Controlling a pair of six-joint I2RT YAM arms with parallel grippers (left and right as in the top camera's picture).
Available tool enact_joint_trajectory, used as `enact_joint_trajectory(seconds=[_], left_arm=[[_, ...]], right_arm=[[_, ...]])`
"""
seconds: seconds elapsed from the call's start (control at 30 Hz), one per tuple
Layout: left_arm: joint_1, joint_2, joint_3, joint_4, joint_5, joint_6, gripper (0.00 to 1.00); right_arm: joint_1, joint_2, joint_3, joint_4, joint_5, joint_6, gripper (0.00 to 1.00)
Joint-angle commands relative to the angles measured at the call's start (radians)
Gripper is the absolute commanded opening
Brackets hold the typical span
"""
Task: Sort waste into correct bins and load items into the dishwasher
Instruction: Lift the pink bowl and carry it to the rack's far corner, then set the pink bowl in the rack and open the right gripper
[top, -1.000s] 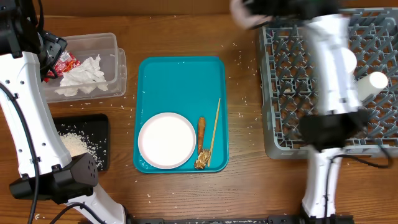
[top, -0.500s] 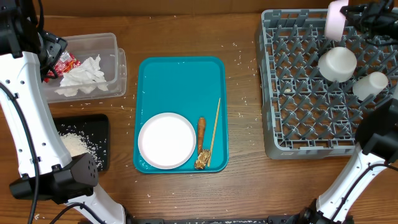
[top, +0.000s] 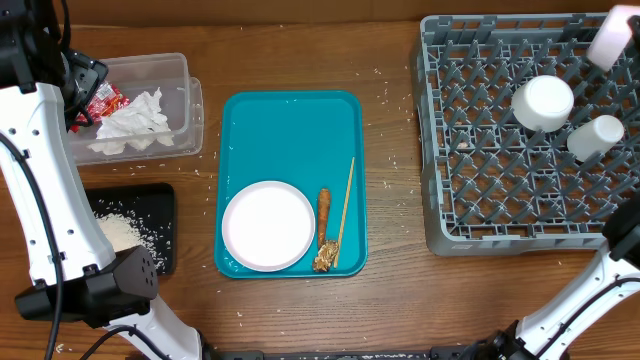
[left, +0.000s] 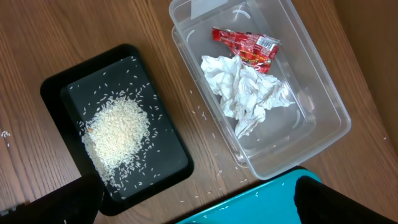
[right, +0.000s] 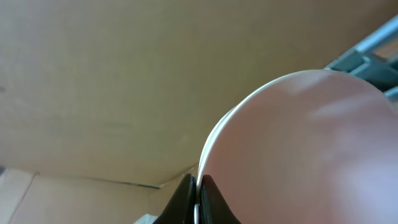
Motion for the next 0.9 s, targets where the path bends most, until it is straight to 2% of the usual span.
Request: enact_joint_trajectory(seconds=[0.0, 0.37, 0.87], left_arm=[[-0.007, -0.011, -0.001, -0.001, -0.004, -0.013, 1.0], [-0.007, -0.011, -0.001, -0.001, -0.003, -0.013, 1.0], [-0.007, -0.011, -0.001, -0.001, -0.003, -0.013, 1.0]], right_arm=[[0.025, -0.012, -0.007, 0.013, 0.02, 0.033, 0.04], [0.044, 0.11, -0.007, 0.132, -0.029, 0.12, 0.04], [-0.037, 0.117, -0.007, 0.137, 0.016, 0.143, 0.09]])
